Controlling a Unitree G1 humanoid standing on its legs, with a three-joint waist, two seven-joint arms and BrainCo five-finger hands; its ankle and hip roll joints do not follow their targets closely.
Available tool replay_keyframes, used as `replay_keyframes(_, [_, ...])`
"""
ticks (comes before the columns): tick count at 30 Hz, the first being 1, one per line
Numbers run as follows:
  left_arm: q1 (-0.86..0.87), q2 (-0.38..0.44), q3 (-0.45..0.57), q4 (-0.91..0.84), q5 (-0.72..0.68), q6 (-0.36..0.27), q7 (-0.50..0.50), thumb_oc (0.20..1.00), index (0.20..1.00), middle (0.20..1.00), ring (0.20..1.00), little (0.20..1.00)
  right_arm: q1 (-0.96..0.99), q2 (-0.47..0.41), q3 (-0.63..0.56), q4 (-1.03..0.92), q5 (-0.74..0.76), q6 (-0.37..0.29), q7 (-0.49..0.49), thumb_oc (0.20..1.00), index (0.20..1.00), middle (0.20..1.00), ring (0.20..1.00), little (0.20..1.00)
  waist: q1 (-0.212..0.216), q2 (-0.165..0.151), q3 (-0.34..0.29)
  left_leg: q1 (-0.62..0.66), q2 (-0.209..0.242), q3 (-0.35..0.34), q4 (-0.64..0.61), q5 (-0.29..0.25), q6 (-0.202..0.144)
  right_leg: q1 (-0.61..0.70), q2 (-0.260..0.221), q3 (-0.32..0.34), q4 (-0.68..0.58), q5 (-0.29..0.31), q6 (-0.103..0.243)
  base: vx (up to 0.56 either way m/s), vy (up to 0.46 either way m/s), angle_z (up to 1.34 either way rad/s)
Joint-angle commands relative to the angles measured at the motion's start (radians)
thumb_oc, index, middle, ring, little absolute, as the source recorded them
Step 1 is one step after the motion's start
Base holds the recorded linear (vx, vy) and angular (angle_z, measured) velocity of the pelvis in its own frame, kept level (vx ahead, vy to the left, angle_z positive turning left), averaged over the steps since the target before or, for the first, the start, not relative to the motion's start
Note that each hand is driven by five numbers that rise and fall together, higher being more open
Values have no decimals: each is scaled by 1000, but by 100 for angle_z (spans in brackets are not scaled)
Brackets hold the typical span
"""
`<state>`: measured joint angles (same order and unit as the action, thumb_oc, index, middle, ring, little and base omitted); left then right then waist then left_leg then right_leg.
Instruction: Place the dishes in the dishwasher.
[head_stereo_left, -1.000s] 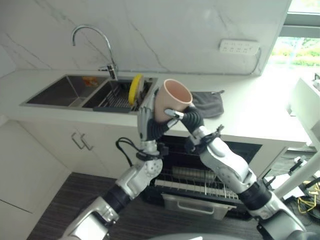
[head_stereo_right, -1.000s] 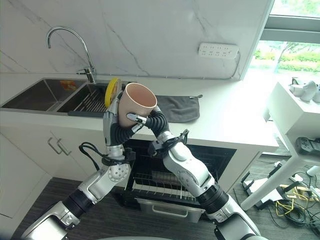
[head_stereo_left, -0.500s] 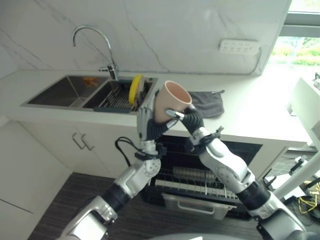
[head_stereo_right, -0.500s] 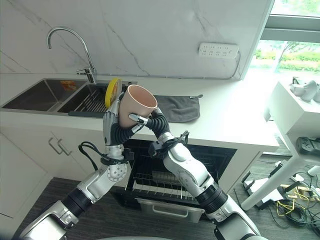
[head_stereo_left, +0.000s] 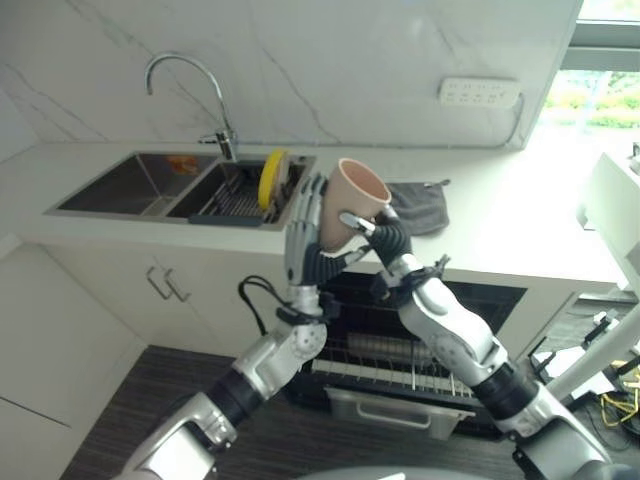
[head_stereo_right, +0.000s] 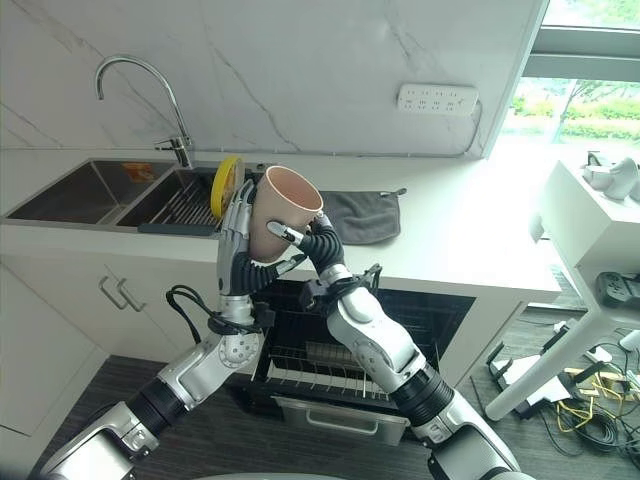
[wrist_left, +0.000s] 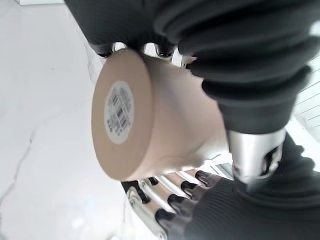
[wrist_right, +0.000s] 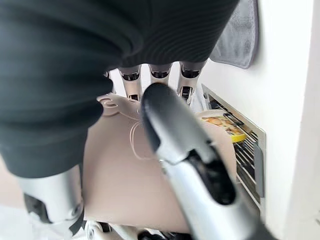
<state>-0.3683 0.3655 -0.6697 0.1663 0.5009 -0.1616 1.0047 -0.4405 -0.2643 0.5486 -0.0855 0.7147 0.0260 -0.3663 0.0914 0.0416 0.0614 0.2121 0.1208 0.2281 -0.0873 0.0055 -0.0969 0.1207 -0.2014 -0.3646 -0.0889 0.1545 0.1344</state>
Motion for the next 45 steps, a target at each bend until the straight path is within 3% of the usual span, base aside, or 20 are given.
replay_keyframes(1, [-126, -3, -156, 7, 76, -55, -42, 1000, 1000, 1000, 1000, 1000, -229, 148, -42, -21, 45, -200, -31, 200, 200, 200, 200, 200, 16, -40, 36, -9, -74, 13, 36, -56, 66, 100, -19, 57, 18, -128, -3, 0, 0, 0])
replay_keyframes(7, [-100, 14, -122, 4, 86, -70, -31, 1000, 1000, 1000, 1000, 1000, -193, 131, -91, -28, 44, -277, -66, 200, 200, 200, 200, 200, 12, -36, 37, -8, -67, 25, 36, -52, 64, 100, -20, 48, 22, -127, -3, 0, 0, 0])
replay_keyframes(16, [-25, 56, -34, -19, 83, -82, -46, 1000, 1000, 1000, 1000, 1000, -81, 77, -165, -64, 1, -337, -57, 200, 200, 200, 200, 200, 4, -33, 41, -7, -62, 38, 31, -46, 64, 95, -21, 40, 30, -125, 0, -5, -4, 1])
replay_keyframes(19, [9, 75, -1, -20, 58, -138, -88, 1000, 1000, 1000, 1000, 1000, -33, 54, -186, -84, -15, -339, -30, 200, 200, 200, 200, 200, 1, -32, 42, -8, -61, 40, 32, -45, 65, 91, -23, 39, 33, -123, 2, 0, 0, 0])
replay_keyframes(22, [63, 98, 34, -17, -95, -238, -268, 1000, 1000, 1000, 1000, 1000, 55, 19, -221, -112, -36, -337, 23, 200, 200, 200, 200, 200, -7, -32, 46, -8, -61, 48, 32, -44, 67, 84, -25, 39, 43, -122, 6, 0, 0, 0])
replay_keyframes(23, [94, 105, 56, -27, -138, -267, -381, 1000, 1000, 1000, 1000, 1000, 94, 0, -243, -121, -28, -331, 56, 200, 200, 200, 200, 200, -10, -31, 45, -8, -59, 52, 33, -44, 69, 81, -25, 40, 46, -123, 8, 0, 0, 0])
replay_keyframes(24, [118, 113, 68, -39, -150, -264, -486, 1000, 1000, 1000, 1000, 1000, 128, -15, -262, -128, -22, -327, 86, 200, 200, 200, 200, 200, -14, -30, 46, -10, -58, 56, 33, -43, 70, 77, -25, 42, 49, -123, 11, 0, 0, 0])
replay_keyframes(25, [133, 123, 67, -42, -159, -269, -520, 1000, 1000, 1000, 1000, 1000, 145, -20, -270, -130, -21, -328, 100, 200, 200, 200, 200, 200, -17, -28, 47, -10, -57, 59, 33, -42, 70, 75, -25, 42, 52, -123, 12, 0, 0, 0])
replay_keyframes(26, [174, 147, 64, -51, -182, -266, -652, 1000, 1000, 1000, 1000, 1000, 196, -36, -295, -138, -9, -327, 136, 200, 200, 200, 200, 200, -25, -26, 48, -10, -53, 66, 33, -41, 71, 66, -25, 46, 63, -125, 15, 0, 0, 0])
replay_keyframes(27, [174, 147, 64, -51, -182, -266, -652, 1000, 1000, 1000, 1000, 1000, 196, -36, -295, -138, -9, -327, 136, 200, 200, 200, 200, 200, -25, -26, 48, -10, -53, 66, 33, -41, 71, 66, -25, 46, 63, -125, 15, -16, 28, -4])
replay_keyframes(28, [233, 208, 78, -49, -197, -238, -827, 1000, 1000, 1000, 1000, 1000, 268, -76, -337, -139, 24, -325, 213, 200, 200, 200, 200, 200, -46, -18, 54, -14, -47, 83, 36, -34, 72, 49, -24, 50, 81, -128, 21, -14, 26, -6])
replay_keyframes(34, [299, 299, 59, -17, -187, -187, -1038, 1000, 1000, 1000, 1000, 1000, 334, -139, -384, -110, 67, -300, 341, 200, 200, 200, 200, 200, -81, -5, 67, -26, -37, 111, 55, -28, 72, 23, -20, 57, 113, -139, 27, 2, 21, -10])
replay_keyframes(36, [303, 330, 14, 15, -195, -119, -1174, 1000, 1000, 1000, 1000, 1000, 338, -169, -380, -83, 83, -291, 386, 200, 200, 200, 200, 200, -94, 4, 80, -44, -31, 126, 80, -27, 71, 3, -19, 51, 143, -152, 29, 20, 4, -11])
replay_keyframes(41, [256, 347, -60, 54, -174, -62, -1212, 1000, 1000, 1000, 1000, 1000, 287, -206, -355, -42, 86, -305, 392, 200, 200, 200, 200, 200, -100, 15, 118, -106, -20, 126, 139, -30, 65, -63, -29, 40, 213, -173, 29, -92, 9, -8])
replay_keyframes(45, [112, 342, -161, 140, -131, 4, -1132, 1000, 1000, 1000, 1000, 1000, 118, -235, -318, 63, 40, -322, 370, 200, 200, 200, 200, 200, -105, 17, 235, -238, -7, 114, 234, -39, 54, -190, -49, 45, 302, -190, 26, -297, -8, 4])
